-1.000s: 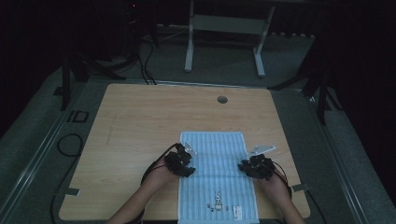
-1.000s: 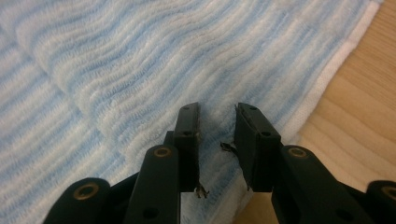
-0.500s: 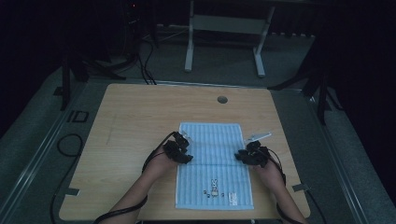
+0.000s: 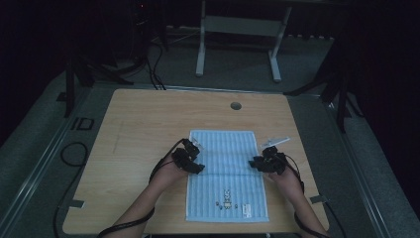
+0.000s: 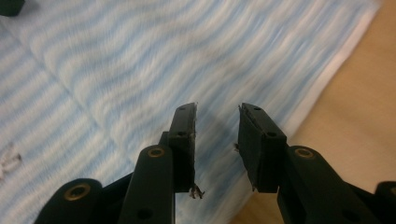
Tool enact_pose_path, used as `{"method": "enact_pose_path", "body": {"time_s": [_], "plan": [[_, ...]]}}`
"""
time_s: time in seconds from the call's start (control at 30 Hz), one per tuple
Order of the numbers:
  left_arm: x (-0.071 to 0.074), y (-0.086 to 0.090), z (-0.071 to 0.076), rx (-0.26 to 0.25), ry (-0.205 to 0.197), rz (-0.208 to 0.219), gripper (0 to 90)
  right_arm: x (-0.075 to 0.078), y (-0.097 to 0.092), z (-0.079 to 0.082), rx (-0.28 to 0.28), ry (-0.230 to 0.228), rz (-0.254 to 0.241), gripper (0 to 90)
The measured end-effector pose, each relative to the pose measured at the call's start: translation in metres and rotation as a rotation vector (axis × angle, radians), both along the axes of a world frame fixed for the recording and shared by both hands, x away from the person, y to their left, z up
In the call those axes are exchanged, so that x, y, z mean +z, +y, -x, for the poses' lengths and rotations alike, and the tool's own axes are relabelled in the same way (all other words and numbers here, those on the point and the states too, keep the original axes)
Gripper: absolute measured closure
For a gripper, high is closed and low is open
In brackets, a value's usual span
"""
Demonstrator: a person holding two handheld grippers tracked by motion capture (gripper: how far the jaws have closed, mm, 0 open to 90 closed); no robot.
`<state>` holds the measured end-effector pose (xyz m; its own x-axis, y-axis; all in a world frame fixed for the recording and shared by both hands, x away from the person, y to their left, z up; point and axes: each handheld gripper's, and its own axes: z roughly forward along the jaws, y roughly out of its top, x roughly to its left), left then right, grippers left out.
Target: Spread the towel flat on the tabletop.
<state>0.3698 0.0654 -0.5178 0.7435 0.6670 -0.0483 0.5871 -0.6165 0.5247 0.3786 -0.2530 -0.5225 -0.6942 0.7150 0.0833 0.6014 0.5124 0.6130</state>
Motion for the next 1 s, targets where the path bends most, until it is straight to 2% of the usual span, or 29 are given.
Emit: {"method": "enact_pose_path", "body": {"time_s": [0.07, 0.1, 0.23, 0.27, 0.3, 0.4, 0.47, 0.53, 0.63, 0.73, 0.83, 0.9, 1.0], "plan": [[0.006, 0.006, -0.008, 0.030, -0.022, -0.018, 48.1, 0.009, -0.001, -0.005, -0.008, -0.016, -0.003, 64.8], [0.008, 0.012, -0.017, 0.074, -0.021, -0.014, 43.7, 0.018, -0.001, -0.012, -0.018, -0.034, 0.009, 62.8], [0.010, 0.019, -0.026, 0.112, -0.028, -0.014, 43.6, 0.024, -0.002, -0.021, -0.035, -0.040, 0.015, 61.8], [0.011, 0.024, -0.035, 0.135, -0.030, -0.017, 43.6, 0.026, -0.003, -0.027, -0.043, -0.040, 0.012, 61.7], [0.012, 0.028, -0.040, 0.154, -0.027, -0.002, 43.6, 0.029, -0.004, -0.039, -0.067, -0.042, 0.018, 60.8], [0.012, 0.033, -0.052, 0.190, -0.037, -0.005, 43.5, 0.029, -0.005, -0.057, -0.097, -0.024, 0.029, 58.5], [0.010, 0.036, -0.059, 0.223, -0.043, -0.008, 36.7, 0.027, -0.005, -0.066, -0.117, -0.003, 0.014, 55.0], [0.008, 0.037, -0.066, 0.238, -0.048, -0.020, 36.3, 0.025, -0.003, -0.074, -0.135, -0.005, 0.022, 52.9], [0.006, 0.037, -0.074, 0.253, -0.046, -0.007, 35.3, 0.019, -0.001, -0.086, -0.158, 0.012, 0.057, 51.4], [0.003, 0.033, -0.082, 0.248, -0.034, 0.008, 35.2, 0.012, 0.001, -0.095, -0.172, 0.037, 0.089, 50.4], [0.001, 0.028, -0.091, 0.236, -0.025, -0.020, 35.2, 0.006, 0.005, -0.100, -0.183, 0.068, 0.092, 48.6], [-0.002, 0.025, -0.095, 0.238, -0.032, -0.050, 35.3, 0.004, 0.008, -0.103, -0.185, 0.076, 0.103, 47.0], [-0.007, 0.024, -0.100, 0.255, -0.032, -0.042, 35.3, 0.003, 0.010, -0.107, -0.204, 0.073, 0.110, 45.8]]}}
